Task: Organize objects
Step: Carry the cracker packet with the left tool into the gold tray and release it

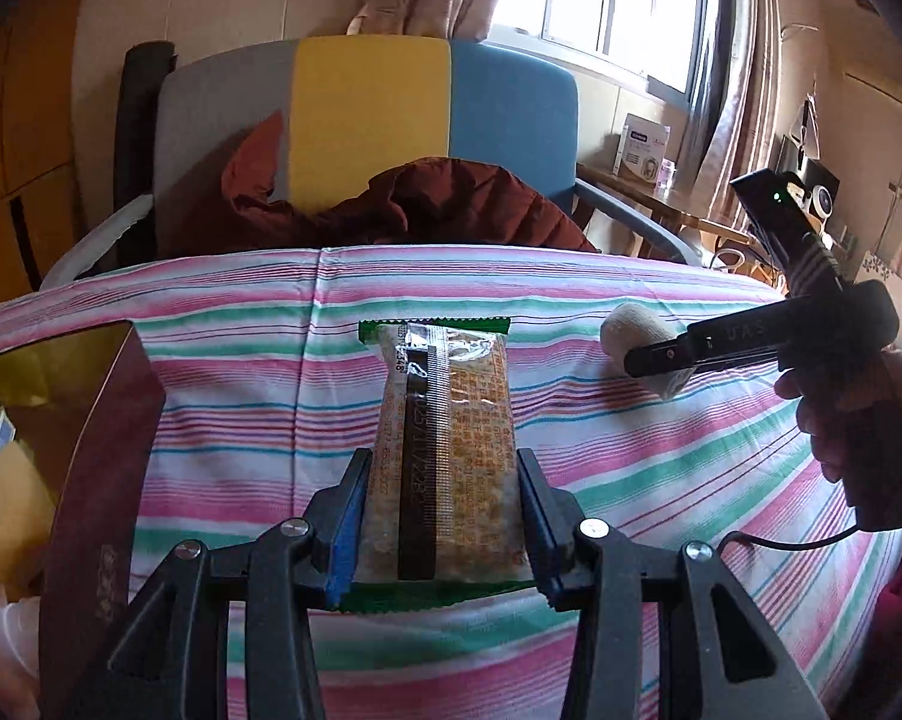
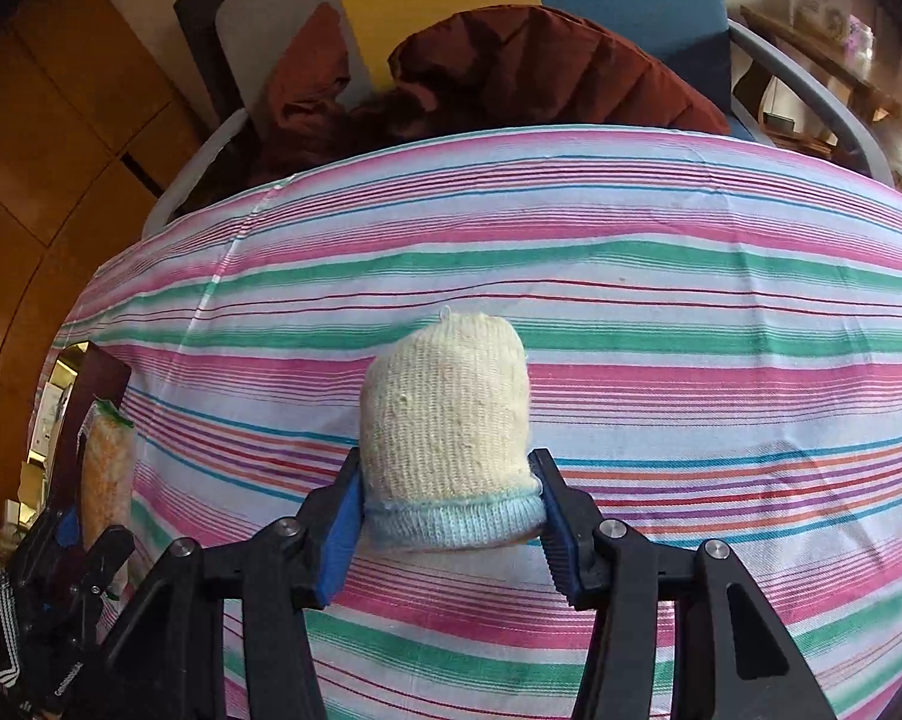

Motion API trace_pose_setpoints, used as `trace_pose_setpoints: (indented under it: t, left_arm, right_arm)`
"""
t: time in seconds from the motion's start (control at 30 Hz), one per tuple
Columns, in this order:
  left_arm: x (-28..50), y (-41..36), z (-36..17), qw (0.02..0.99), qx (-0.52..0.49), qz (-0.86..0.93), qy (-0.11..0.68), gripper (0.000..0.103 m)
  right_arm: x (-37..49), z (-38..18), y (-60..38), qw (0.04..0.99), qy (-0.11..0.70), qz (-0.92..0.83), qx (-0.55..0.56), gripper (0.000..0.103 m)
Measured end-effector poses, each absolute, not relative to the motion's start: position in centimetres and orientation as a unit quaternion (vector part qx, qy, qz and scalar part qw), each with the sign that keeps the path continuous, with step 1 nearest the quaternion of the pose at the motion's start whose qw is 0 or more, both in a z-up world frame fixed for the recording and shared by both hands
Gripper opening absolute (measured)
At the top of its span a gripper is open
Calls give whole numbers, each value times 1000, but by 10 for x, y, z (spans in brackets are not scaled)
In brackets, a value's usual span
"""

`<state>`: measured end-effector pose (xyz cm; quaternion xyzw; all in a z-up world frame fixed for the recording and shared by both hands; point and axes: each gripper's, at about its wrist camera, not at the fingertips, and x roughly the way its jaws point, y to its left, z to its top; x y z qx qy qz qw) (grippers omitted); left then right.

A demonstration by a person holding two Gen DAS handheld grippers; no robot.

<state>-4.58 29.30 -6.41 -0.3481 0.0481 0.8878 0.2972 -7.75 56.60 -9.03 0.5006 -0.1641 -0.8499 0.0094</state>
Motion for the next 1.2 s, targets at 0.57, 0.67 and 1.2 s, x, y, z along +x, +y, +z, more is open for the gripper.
trace_pose_setpoints:
  t: [0.57,0.67,1.2]
  left_arm:
    - [-100,155,-23,187,-392,889,-148,46]
    - [-118,131,-28,140,-409,883,-182,46]
    - [-191,89,-60,28,-482,834,-267,51]
  right_arm:
    - [-73,-85,540,42,-139,-863,483,53]
    - [-73,-85,538,42,-134,-864,483,53]
    - [-74,-84,535,49,-129,-868,477,53]
